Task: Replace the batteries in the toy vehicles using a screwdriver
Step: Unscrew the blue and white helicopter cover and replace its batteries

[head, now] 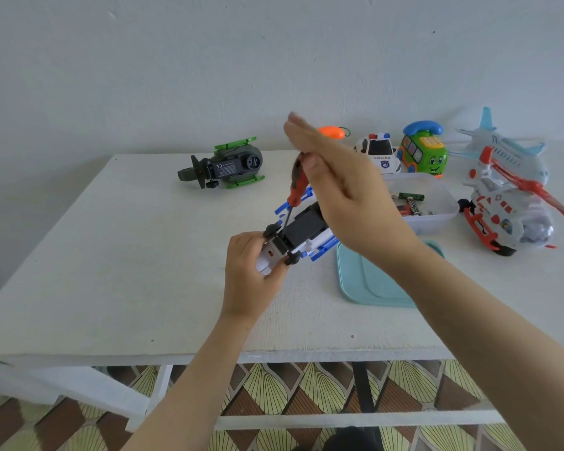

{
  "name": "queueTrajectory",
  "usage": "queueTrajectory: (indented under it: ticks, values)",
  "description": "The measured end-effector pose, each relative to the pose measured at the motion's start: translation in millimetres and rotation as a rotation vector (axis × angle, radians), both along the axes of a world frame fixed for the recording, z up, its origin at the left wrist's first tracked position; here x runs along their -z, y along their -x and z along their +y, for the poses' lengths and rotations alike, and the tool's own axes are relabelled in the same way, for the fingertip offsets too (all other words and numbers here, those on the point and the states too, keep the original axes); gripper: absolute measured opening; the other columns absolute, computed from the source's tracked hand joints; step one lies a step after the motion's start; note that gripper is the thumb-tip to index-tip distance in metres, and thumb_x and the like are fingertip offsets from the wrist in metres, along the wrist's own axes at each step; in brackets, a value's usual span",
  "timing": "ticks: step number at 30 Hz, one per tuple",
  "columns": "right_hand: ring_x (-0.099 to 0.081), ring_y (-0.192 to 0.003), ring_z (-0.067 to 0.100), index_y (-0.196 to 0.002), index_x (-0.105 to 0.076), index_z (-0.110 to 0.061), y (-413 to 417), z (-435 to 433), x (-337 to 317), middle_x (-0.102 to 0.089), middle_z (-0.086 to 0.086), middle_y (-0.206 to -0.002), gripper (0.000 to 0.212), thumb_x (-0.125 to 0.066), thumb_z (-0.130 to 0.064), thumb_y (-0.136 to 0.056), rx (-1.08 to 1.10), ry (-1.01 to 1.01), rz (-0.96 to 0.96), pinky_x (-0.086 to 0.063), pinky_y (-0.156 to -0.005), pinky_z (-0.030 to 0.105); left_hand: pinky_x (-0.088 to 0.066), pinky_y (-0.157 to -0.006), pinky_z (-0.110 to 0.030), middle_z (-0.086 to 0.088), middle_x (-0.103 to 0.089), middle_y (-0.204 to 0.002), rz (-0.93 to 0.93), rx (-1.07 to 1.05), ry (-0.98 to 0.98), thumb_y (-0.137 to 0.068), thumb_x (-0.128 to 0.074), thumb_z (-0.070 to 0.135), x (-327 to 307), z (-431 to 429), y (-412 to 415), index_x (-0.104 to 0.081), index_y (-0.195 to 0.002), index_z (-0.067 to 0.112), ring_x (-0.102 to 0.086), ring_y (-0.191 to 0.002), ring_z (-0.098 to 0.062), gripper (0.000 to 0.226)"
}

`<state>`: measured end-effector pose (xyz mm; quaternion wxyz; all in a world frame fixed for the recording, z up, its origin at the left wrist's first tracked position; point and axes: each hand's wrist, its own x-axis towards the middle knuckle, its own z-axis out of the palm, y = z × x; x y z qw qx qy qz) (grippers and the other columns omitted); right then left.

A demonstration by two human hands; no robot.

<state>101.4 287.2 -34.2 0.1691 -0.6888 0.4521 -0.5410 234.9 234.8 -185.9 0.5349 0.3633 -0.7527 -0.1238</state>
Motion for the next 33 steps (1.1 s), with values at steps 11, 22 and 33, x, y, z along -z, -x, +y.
queueTrajectory:
  ticks: [11,22,33]
  values:
    - [-0.057,-0.104,0.011,-0.109,-0.068,-0.001,-1.8,-10.9,7.9,-0.067,0.016,-0.093,0.032,-0.043,-0.018,-0.098,0.25,0.217,0.126,-0.04,-0.092,0.011,-0.036,-0.085,-0.004,0.0,-0.06,-0.092,-0.024,-0.011,-0.005,-0.079,-0.067,0.032,-0.4,0.6,0.5,-0.065,-0.093,0.001,-0.046,-0.093,-0.01,0.034]
    - [-0.054,-0.075,0.013,-0.09,-0.074,-0.015,2.7,-1.6,3.1,-0.064,-0.002,-0.068,0.007,-0.07,-0.016,-0.085,0.123,0.143,0.008,-0.046,-0.078,0.025,-0.036,-0.084,-0.005,-0.005,-0.062,-0.091,-0.005,-0.017,-0.02,-0.079,-0.066,0.031,-0.6,-0.4,0.6,-0.065,-0.092,0.001,-0.048,-0.091,-0.012,0.033]
    - [-0.06,-0.071,0.036,-0.128,-0.054,-0.007,3.2,2.6,-7.9,-0.066,0.024,-0.091,0.037,-0.043,0.003,-0.094,-0.201,-0.059,-0.237,-0.054,-0.081,0.031,-0.039,-0.081,-0.006,-0.005,-0.062,-0.091,0.002,0.0,-0.019,-0.079,-0.067,0.031,0.5,-3.6,0.4,-0.065,-0.094,0.001,-0.047,-0.091,-0.012,0.033]
